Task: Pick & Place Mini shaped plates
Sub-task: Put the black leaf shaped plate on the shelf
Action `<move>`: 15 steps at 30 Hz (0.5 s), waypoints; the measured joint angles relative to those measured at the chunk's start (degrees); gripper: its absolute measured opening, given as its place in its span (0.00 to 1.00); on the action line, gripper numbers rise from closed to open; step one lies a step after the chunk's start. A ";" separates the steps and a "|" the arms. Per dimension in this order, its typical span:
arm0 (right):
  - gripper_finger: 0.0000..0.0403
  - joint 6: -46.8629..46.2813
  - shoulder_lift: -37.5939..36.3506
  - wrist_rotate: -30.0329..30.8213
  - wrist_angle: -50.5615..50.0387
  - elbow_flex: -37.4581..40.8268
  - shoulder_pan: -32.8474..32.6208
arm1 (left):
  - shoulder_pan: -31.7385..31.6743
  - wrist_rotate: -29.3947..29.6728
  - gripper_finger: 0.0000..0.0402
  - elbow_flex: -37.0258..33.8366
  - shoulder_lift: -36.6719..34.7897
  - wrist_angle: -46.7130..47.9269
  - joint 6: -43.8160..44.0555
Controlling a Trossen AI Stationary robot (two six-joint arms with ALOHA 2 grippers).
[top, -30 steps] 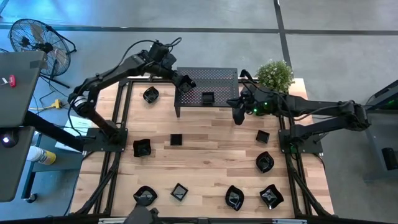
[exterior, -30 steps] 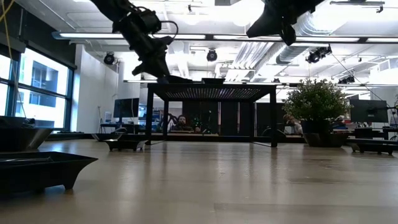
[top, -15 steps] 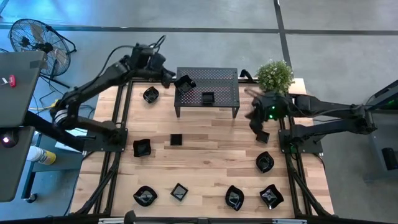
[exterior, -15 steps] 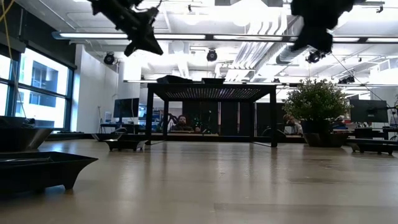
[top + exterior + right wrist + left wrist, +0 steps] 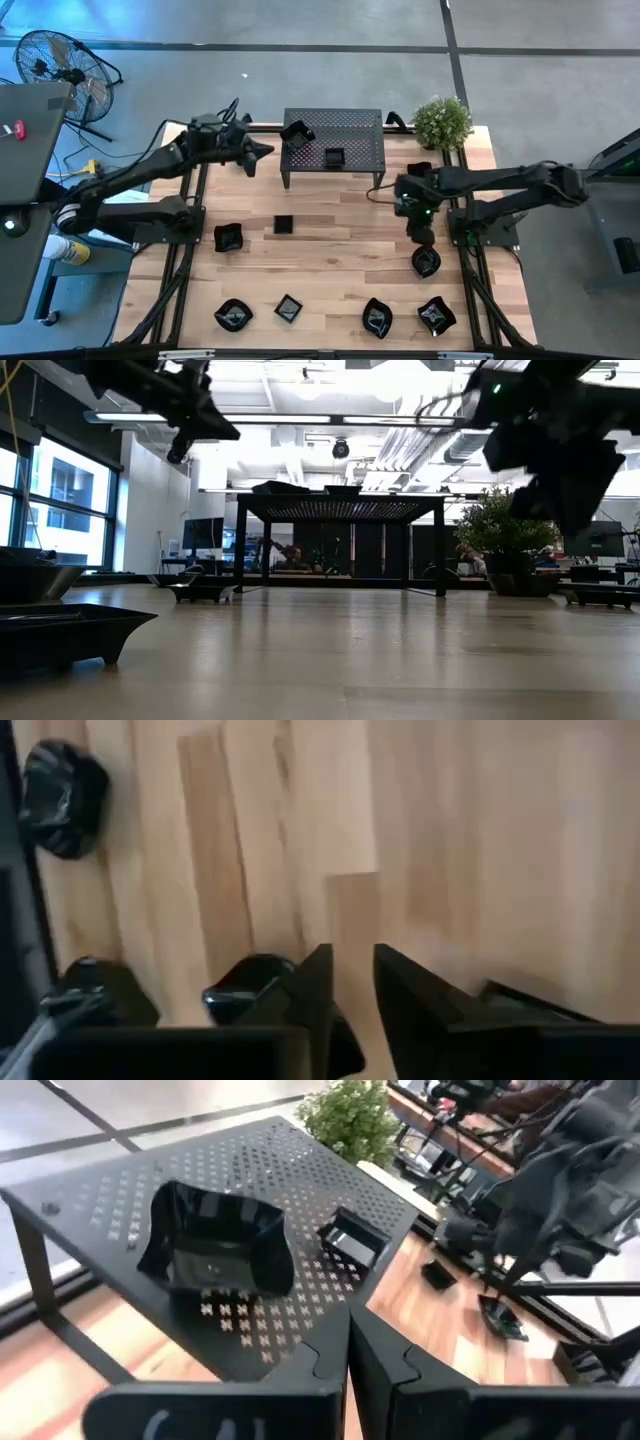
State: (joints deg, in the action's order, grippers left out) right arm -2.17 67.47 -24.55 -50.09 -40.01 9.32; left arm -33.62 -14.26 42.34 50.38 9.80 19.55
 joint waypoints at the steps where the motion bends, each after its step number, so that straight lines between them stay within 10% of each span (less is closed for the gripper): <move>1: 0.22 0.66 1.83 -1.25 0.13 -0.11 -0.09 | 0.01 0.13 0.00 -0.48 -0.91 0.48 0.25; 15: 0.30 0.92 14.39 -0.53 -0.01 -0.11 -15.05 | -0.09 1.32 0.00 -1.77 -4.47 2.24 -3.28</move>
State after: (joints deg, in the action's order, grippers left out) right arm -1.26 81.86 -25.08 -50.11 -40.12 -5.73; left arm -33.71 -12.94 40.58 45.91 12.04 16.27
